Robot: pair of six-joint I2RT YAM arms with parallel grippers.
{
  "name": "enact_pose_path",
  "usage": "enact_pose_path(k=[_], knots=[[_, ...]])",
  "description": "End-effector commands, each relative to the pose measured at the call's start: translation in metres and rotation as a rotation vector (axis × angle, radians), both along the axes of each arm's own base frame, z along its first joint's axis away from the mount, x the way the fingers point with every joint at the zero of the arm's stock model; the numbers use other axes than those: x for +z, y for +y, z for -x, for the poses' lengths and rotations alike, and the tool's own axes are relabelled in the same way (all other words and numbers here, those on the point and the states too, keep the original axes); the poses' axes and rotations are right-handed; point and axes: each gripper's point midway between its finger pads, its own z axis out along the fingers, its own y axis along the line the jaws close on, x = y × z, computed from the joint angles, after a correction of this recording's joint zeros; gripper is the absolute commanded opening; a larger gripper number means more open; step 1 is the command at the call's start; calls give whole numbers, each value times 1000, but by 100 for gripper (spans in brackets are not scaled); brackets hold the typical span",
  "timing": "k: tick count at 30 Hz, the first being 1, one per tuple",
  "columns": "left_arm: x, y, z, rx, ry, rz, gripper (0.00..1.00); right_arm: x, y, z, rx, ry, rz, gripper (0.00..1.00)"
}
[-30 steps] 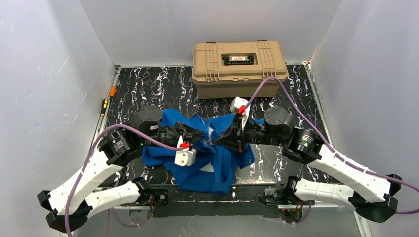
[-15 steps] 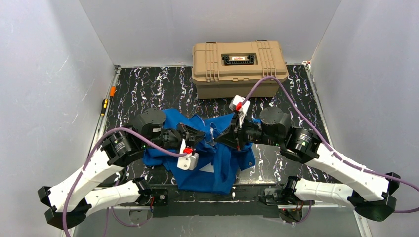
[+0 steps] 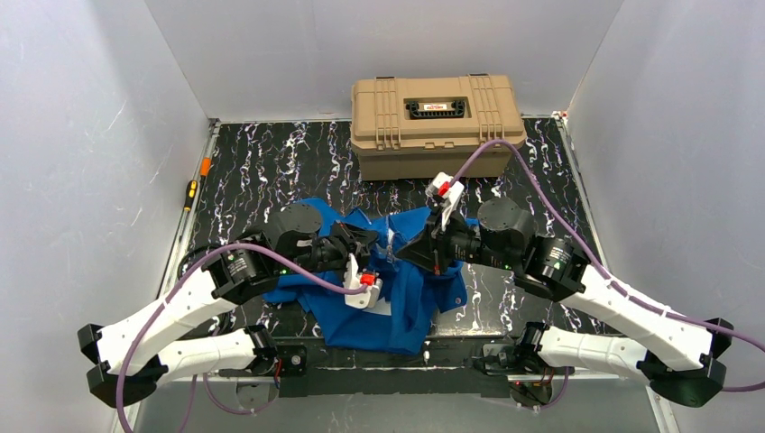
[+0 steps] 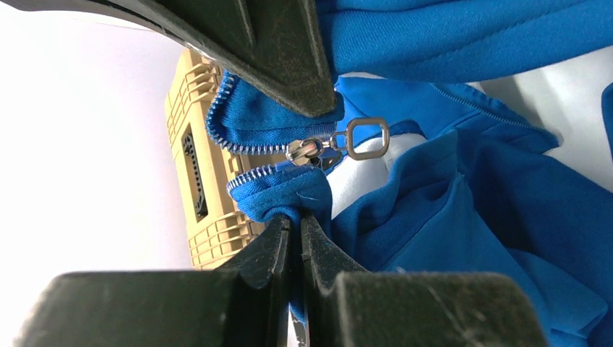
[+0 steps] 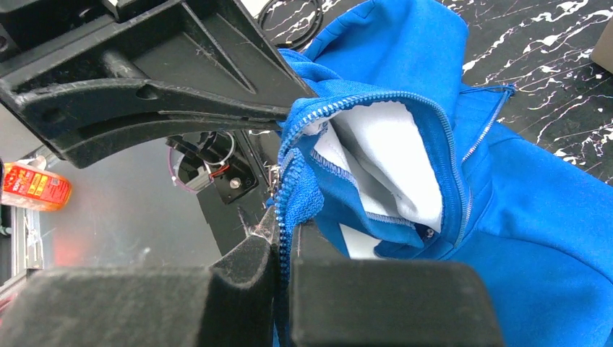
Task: Zip up the jacket
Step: Unzip the zipper on the jacket.
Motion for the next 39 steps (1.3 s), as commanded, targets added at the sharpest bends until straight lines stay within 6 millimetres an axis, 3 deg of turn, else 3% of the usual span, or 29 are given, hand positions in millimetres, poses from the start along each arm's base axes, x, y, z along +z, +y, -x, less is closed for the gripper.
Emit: enact_pose_path(k=[1,10,16,28,33,39], knots=[[-2,5,-5,17,-62,-21,0,21,3,-3,-10,-21,-48,1],[0,4,12,-65,-78,2,0,17,6,-8,-35,-7,-61,1],[-12,8,27,-142,-102,-2,0,30,1,-8,-71,-13,-165,1],[-14,4,24,-144,-108,-15,0,11,20,11,93,18,-96,1],[-16,6,25,-146,-111,-18,0,6,12,22,165,-19,-32,1],[-18,6,28,-168,-123,-26,0,11,7,17,147,-44,12,1]])
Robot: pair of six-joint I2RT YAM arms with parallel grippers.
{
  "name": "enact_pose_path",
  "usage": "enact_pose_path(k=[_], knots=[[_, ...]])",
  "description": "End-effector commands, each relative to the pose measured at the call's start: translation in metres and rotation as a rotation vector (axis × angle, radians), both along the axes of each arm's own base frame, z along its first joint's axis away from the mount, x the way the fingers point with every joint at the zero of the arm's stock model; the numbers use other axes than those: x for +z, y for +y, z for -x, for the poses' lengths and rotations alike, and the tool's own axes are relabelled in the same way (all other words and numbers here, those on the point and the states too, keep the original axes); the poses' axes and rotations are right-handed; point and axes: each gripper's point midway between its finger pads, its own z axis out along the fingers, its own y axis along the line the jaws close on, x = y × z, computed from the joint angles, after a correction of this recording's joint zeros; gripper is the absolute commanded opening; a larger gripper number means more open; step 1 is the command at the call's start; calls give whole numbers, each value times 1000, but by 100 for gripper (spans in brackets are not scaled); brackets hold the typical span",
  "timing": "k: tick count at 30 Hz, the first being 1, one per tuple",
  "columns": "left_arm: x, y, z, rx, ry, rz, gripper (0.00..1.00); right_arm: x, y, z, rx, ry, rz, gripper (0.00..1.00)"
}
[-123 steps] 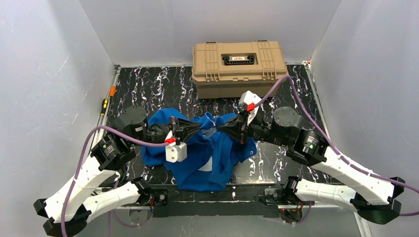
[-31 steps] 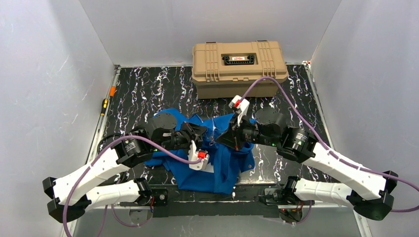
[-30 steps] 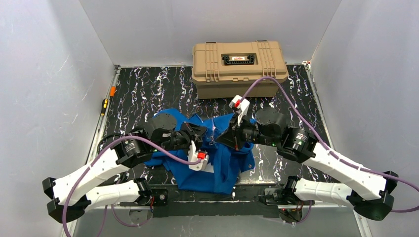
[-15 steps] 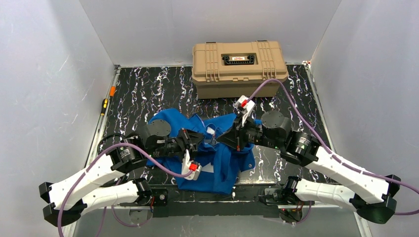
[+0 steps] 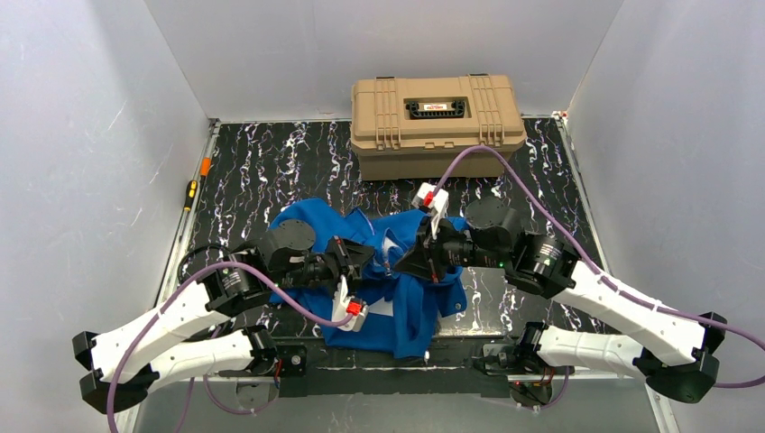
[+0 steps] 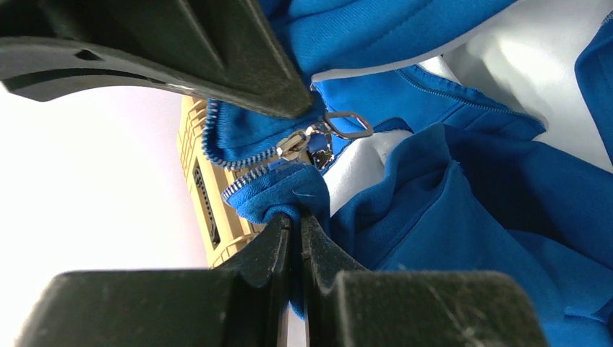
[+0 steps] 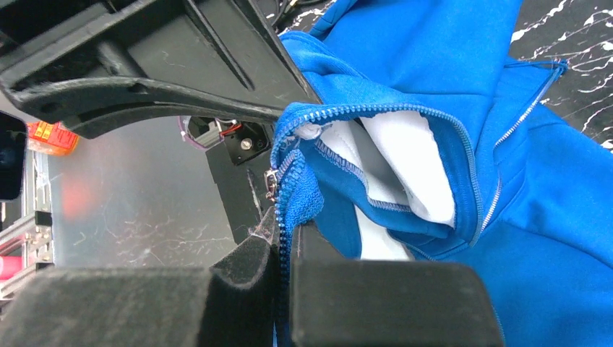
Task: Zip up the jacket
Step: Unzip the zipper on the jacket.
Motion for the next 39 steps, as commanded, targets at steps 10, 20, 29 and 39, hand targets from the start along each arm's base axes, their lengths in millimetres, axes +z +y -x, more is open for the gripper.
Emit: enact_pose_path(k=[10,20,29,39], knots=[[-4,-1,10,-81,-65,-31,0,37,4,-6,-64,9,-129,1],[-12,-2,14,-111,-91,-73,0,37,-1,-22,-181,7,-176,1],[-20,-2,4,-63,-94,-103,0,32,0,-19,-160,4,-188,1],[-31,2,3,-32,-52,-118,0,40,-7,-6,-96,-11,-159,1]])
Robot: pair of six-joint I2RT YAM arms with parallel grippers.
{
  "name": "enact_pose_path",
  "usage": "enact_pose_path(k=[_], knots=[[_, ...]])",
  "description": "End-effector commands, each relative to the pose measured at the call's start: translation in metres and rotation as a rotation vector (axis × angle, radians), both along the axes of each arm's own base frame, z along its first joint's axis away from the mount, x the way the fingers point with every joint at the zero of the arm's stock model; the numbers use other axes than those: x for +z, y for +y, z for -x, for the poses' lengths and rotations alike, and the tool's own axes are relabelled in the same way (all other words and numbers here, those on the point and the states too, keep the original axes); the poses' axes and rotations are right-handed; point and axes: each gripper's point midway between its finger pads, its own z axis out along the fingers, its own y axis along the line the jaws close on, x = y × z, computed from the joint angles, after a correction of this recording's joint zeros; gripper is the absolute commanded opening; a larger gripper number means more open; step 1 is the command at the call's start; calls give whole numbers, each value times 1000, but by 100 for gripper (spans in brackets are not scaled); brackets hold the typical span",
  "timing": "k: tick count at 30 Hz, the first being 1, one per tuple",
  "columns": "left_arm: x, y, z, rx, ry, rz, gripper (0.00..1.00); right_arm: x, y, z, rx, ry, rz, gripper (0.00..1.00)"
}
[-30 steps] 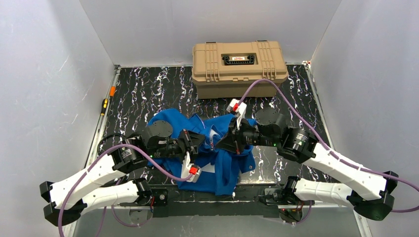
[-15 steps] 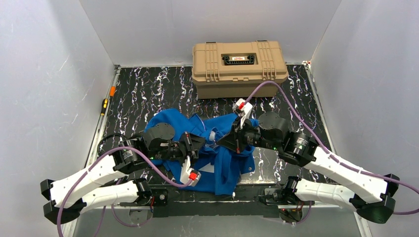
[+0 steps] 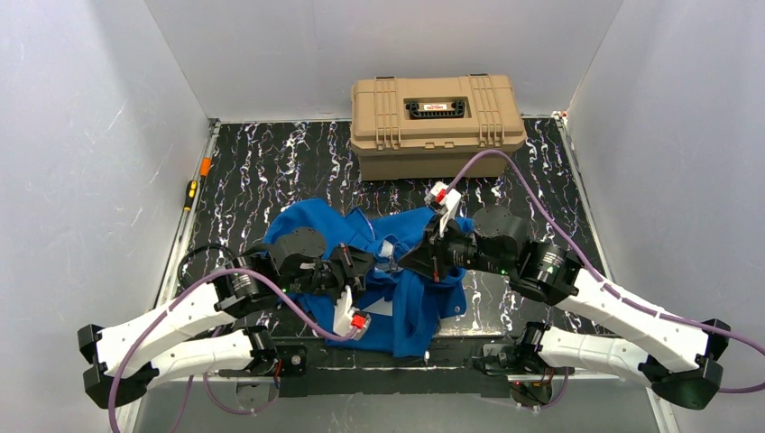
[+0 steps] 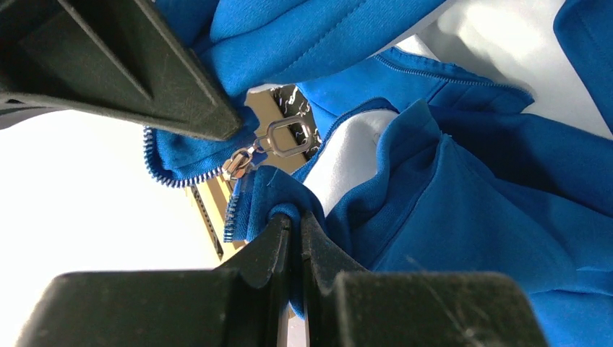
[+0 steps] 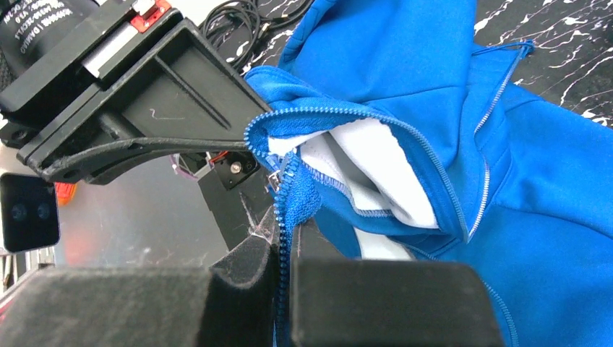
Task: Zip up the jacket
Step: Unzip the zipper on the jacket.
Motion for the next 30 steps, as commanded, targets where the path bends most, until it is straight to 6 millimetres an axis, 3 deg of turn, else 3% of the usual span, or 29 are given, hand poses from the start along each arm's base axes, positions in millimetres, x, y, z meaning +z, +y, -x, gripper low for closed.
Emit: enact_pose_path(k=[1,8,12,17,30], knots=[[-3,3,-1,51,52,7,0,38,1,8,49,-51,-90,1],[12,4,-6,175,166,115,0,12,-4,8,65,-53,13,1],[14,4,-4,188,207,131,0,8,-1,5,66,-62,25,1],[16,5,-2,203,247,134,20,10,0,4,59,-71,-1,1],[14,3,-1,277,367,169,32,12,0,9,80,-72,-28,1]])
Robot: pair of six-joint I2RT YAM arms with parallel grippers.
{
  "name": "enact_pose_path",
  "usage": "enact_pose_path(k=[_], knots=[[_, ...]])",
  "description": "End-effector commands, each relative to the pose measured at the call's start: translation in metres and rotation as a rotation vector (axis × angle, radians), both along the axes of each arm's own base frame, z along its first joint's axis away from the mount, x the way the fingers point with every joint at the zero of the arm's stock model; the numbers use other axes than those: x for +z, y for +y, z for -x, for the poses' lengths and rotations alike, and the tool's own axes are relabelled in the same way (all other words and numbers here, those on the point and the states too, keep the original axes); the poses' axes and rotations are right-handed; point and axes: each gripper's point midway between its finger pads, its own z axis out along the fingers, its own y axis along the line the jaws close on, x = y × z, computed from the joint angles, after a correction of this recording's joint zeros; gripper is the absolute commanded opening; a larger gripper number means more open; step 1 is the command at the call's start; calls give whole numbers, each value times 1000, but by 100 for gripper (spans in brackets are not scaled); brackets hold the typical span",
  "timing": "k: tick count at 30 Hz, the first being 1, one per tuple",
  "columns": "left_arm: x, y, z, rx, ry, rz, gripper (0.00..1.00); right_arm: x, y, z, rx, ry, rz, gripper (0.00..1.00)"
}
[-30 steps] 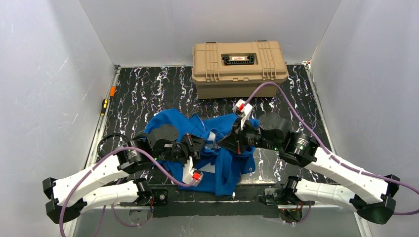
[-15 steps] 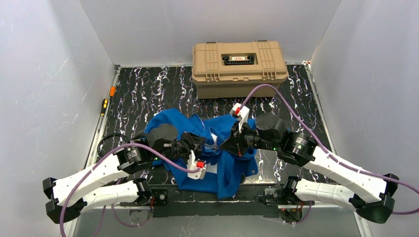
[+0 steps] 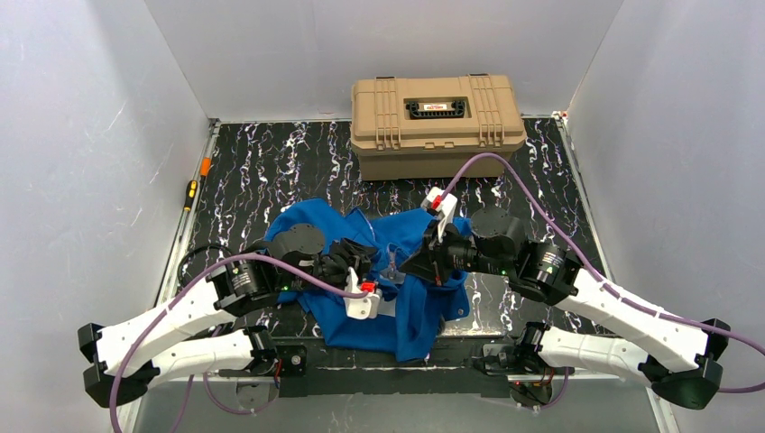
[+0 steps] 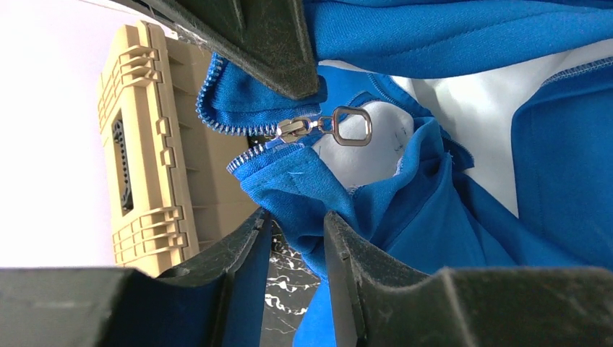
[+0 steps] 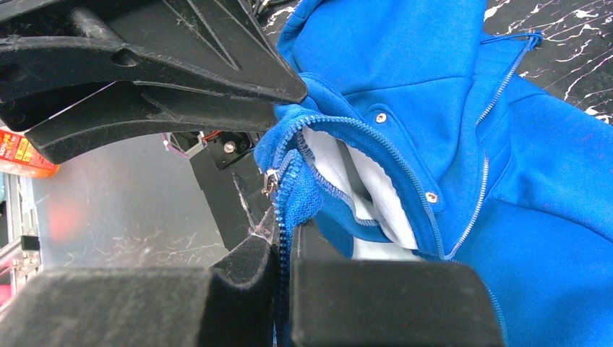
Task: Zip up the jacket
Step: Unzip the zipper on the jacket.
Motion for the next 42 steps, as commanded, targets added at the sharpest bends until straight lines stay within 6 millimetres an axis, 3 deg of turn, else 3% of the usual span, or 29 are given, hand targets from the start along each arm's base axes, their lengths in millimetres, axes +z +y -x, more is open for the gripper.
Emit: enact_pose_path(k=[1,5,15,20,22,26,28,31,36,39,42], knots=[[13,0,1,29,36,37,32,21,3,1,17,-43,-78,1],[17,1,-3,49,16,47,37,19,2,2,18,-37,-67,1],[30,4,-5,135,124,113,66,11,1,5,32,-16,-36,1],[18,5,5,167,279,115,81,8,0,6,36,-15,-14,1],[12,6,5,189,323,117,81,5,-2,6,36,-8,-2,1],[-3,2,-10,265,427,126,72,-8,-15,7,5,5,52,1],[-10,-7,-17,277,514,154,71,-18,-26,5,-23,-6,94,1],[-24,-21,-35,315,664,183,82,-37,-47,-1,-95,-8,193,1],[-68,-61,-47,268,878,147,85,-69,-76,-10,-265,66,300,1],[-67,-93,-48,207,1007,178,87,-71,-81,-9,-296,88,293,1],[-64,-113,-48,151,1090,200,87,-67,-87,-10,-317,72,283,1]])
